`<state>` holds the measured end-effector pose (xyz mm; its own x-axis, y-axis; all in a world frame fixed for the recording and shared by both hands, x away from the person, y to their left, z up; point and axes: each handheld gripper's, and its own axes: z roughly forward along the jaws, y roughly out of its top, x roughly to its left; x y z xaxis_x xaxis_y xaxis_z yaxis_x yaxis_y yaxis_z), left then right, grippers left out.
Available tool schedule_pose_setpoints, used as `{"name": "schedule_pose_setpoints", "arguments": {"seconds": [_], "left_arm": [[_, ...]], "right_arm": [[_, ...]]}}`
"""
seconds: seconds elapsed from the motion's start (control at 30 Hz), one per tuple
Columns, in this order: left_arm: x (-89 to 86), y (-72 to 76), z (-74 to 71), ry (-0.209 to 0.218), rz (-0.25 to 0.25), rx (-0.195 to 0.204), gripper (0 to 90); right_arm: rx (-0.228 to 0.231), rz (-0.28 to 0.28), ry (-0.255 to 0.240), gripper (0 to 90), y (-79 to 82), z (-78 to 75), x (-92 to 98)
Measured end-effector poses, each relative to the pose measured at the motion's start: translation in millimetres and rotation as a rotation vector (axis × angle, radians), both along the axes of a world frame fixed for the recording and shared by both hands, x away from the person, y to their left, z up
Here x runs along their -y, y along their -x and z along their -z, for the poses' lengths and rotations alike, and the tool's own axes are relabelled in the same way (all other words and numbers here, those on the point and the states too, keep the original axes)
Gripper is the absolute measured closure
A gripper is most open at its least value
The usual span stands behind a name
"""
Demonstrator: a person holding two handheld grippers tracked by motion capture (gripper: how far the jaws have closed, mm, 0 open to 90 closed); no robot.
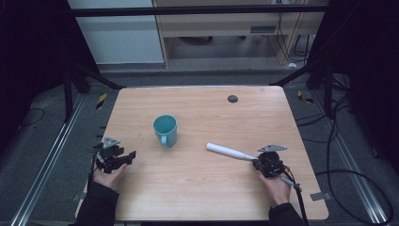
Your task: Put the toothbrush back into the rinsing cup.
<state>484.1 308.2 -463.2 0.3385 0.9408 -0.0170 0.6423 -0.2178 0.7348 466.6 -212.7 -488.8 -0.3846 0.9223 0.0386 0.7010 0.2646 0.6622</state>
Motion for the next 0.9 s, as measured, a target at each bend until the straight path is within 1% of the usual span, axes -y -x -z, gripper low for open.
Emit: {"name": "schedule_pose_setpoints", "arguments": {"seconds": [0.17,0.2,0.3,0.33,0.37,0.5,0.7,0.73,0.9], "left_arm": [[-0.4,0.2,-0.4,-0.001,-0.001,0.001,43.6],[-0.5,0.2,-0.4,-0.001,-0.001,0.001,43.6],[-0.4,0.1,0.0,0.001,-0.001,0.001,43.6],[-0.4,0.0,0.0,0.001,-0.002,0.002,43.6],[-0.5,0.0,-0.1,0.001,-0.002,0.002,43.6],[-0.8,0.1,-0.3,-0.001,0.0,0.002,43.6],[-0.3,-0.1,0.1,-0.001,0.0,0.002,43.6],[-0.3,-0.1,0.1,-0.001,0.0,0.002,43.6],[-0.5,-0.3,0.4,-0.002,0.0,0.001,43.7]], "right_arm": [[0.013,0.012,-0.004,90.0,-7.1,-0.1,1.1],[0.012,0.015,-0.01,90.0,-8.7,0.3,1.5],[0.01,0.023,-0.007,90.0,-13.3,1.2,1.3],[0.016,0.026,-0.002,90.0,-14.5,1.0,1.0],[0.019,0.024,-0.007,90.0,-15.6,0.4,0.8],[0.022,0.031,-0.002,90.0,-19.5,0.1,-0.3],[0.032,0.04,-0.009,90.0,-23.6,-0.4,0.1],[0.034,0.04,-0.003,90.0,-24.8,-0.3,0.2],[0.033,0.053,-0.01,90.0,-28.6,0.7,2.4]]}}
